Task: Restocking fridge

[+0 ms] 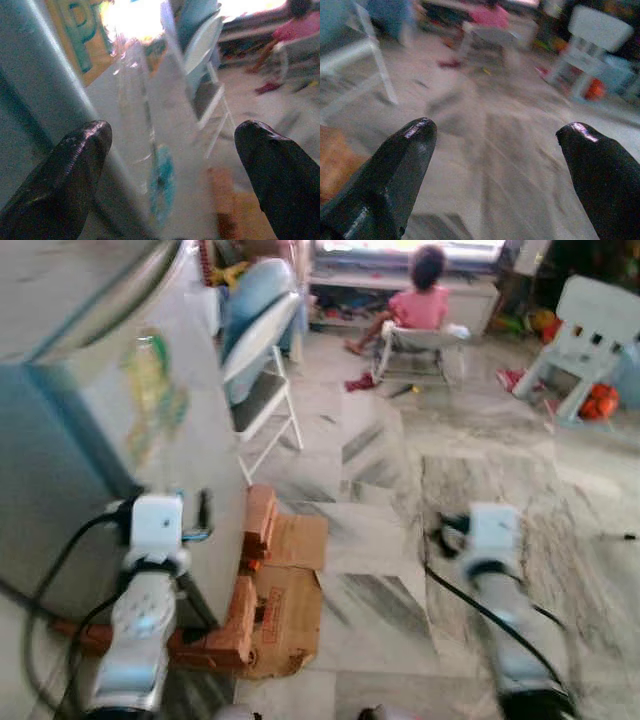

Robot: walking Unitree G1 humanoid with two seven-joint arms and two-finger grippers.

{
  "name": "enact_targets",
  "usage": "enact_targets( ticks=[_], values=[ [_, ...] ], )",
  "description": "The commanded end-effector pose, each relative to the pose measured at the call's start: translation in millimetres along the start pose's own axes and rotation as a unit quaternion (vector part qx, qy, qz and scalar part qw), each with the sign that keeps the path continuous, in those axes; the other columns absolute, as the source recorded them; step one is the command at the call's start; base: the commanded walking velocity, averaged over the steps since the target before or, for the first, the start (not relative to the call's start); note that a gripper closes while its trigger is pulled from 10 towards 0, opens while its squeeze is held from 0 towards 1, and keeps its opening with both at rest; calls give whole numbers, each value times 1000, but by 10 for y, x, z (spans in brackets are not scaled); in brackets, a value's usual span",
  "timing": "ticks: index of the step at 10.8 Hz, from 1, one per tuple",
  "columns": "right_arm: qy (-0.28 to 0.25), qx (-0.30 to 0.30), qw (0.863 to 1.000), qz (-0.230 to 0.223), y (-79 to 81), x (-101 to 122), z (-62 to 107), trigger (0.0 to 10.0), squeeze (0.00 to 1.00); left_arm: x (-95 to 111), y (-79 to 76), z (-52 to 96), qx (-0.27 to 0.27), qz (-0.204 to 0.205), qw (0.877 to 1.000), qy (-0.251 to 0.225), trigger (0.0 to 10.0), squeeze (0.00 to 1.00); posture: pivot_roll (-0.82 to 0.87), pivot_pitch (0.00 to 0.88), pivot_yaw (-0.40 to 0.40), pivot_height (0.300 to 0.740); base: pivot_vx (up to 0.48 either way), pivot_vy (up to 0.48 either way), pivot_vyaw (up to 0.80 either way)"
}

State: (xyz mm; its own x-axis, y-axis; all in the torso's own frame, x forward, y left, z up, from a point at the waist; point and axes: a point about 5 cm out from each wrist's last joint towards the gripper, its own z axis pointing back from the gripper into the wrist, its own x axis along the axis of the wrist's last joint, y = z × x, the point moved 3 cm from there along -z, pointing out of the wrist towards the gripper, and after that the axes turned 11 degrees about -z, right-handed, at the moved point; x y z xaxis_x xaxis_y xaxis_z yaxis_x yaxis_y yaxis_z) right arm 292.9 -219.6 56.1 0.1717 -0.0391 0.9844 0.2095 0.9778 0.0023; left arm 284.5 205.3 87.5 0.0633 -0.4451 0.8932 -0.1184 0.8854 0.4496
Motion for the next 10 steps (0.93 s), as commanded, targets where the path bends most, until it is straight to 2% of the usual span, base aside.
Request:
enact_targets(
  ticks=[1, 2, 3, 4, 5, 6, 7, 8, 9, 10],
  values=[
    [20, -30, 999, -12, -155, -67, 18, 10000, 0, -75, 126, 45, 25, 1, 999, 24, 10000, 0, 76, 20, -8, 740, 0, 0, 0],
    [44, -52, 997, -24, -308, -165, 60, 10000, 0, -182, 219, 86, 45, 5, 998, 54, 10000, 0, 81, 25, -9, 740, 0, 0, 0],
    [58, -62, 996, -41, -384, -217, 92, 10000, 0, -250, 262, 98, 56, 12, 996, 73, 10000, 0, 81, 25, -9, 740, 0, 0, 0],
    [59, -28, 996, -60, -335, -187, 162, 10000, 0, -272, 283, 22, 53, 25, 995, 79, 10000, 0, 81, 30, -14, 740, 0, 0, 0],
    [64, 25, 994, -82, -189, -177, 259, 10000, 0, -265, 338, -71, 65, 26, 994, 80, 10000, 0, 72, 31, -15, 740, 0, 0, 0],
    [65, 65, 992, -83, -83, -178, 336, 10000, 0, -255, 323, -137, 58, 46, 994, 77, 10000, 0, 62, 33, -12, 740, 0, 0, 0],
    [73, 124, 986, -78, 69, -176, 395, 10000, 0, -201, 240, -199, 33, 58, 996, 65, 10000, 0, 54, 33, -10, 740, 0, 0, 0],
    [67, 205, 976, -40, 279, -118, 449, 10000, 0, -190, 172, -246, 17, 41, 997, 65, 10000, 0, 36, 31, -4, 740, 0, 0, 0],
    [66, 216, 973, -37, 313, -89, 443, 10000, 0, -219, 173, -258, 17, 34, 997, 72, 10000, 0, 35, 31, -4, 740, 0, 0, 0],
    [70, 242, 965, -69, 369, 8, 434, 10000, 0, -226, 201, -312, 11, 35, 997, 70, 10000, 0, 37, 28, -10, 740, 0, 0, 0]
  ],
)
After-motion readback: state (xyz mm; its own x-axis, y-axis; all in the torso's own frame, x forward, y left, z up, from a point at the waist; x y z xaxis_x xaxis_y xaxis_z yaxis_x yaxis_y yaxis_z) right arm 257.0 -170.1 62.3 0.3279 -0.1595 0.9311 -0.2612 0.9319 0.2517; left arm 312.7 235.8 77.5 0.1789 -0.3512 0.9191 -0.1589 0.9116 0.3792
